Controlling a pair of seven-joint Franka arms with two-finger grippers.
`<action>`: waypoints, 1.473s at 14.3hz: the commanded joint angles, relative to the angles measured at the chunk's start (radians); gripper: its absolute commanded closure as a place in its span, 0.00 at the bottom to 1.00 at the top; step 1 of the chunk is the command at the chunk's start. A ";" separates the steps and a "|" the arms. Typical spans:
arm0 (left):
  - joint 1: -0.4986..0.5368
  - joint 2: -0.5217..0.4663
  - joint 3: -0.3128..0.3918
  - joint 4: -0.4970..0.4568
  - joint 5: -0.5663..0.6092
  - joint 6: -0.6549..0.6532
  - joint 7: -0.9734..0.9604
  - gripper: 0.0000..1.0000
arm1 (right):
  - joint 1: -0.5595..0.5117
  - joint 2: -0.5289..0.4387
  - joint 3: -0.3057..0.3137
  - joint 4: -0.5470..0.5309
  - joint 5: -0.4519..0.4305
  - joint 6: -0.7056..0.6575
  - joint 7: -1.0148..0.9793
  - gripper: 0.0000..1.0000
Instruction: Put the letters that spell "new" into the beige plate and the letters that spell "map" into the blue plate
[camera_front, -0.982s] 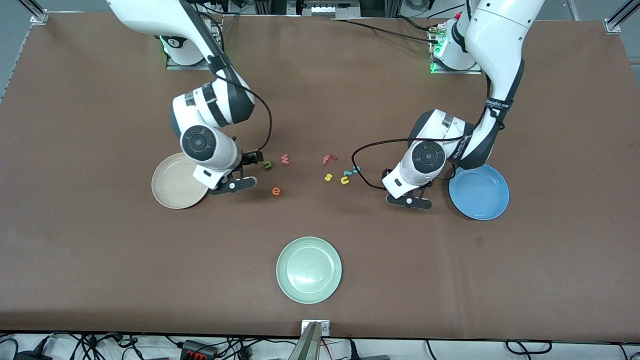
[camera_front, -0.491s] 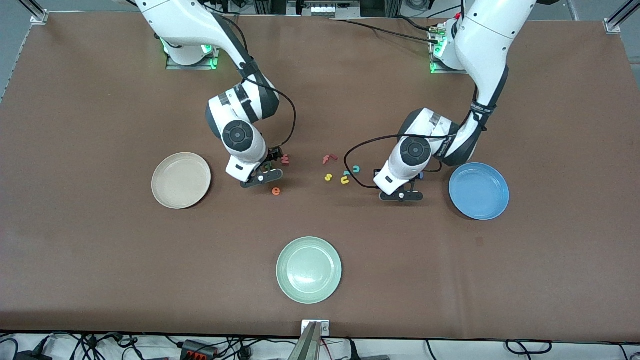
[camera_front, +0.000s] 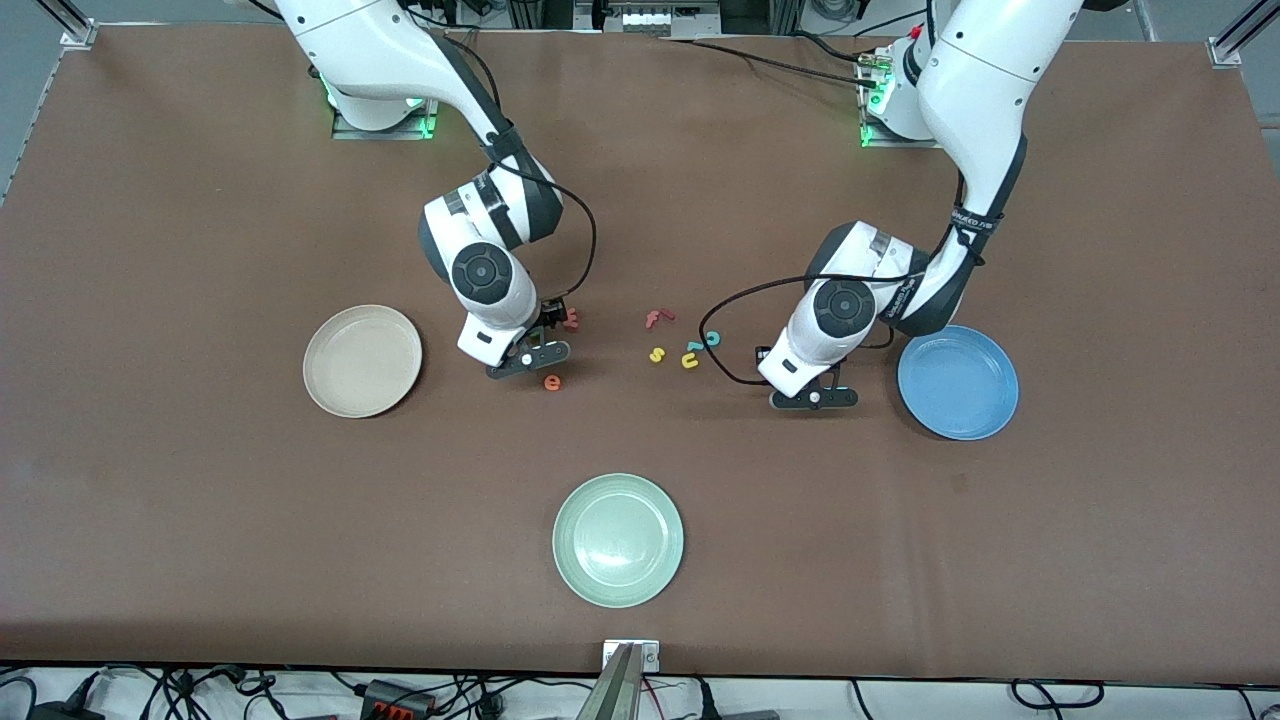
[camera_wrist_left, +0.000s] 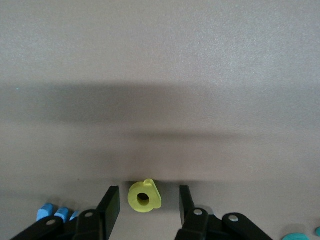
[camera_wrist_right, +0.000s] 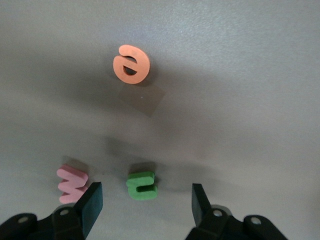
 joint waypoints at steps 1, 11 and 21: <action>0.004 0.005 -0.003 -0.007 0.009 0.012 -0.007 0.45 | 0.022 0.014 -0.011 -0.005 0.004 0.023 0.002 0.20; 0.021 -0.029 -0.006 0.010 0.011 -0.049 -0.009 0.88 | 0.028 0.014 -0.011 -0.014 0.001 0.013 0.028 0.53; 0.278 -0.154 -0.012 0.110 0.000 -0.411 0.434 0.88 | -0.027 -0.083 -0.058 -0.005 0.003 -0.057 0.019 0.93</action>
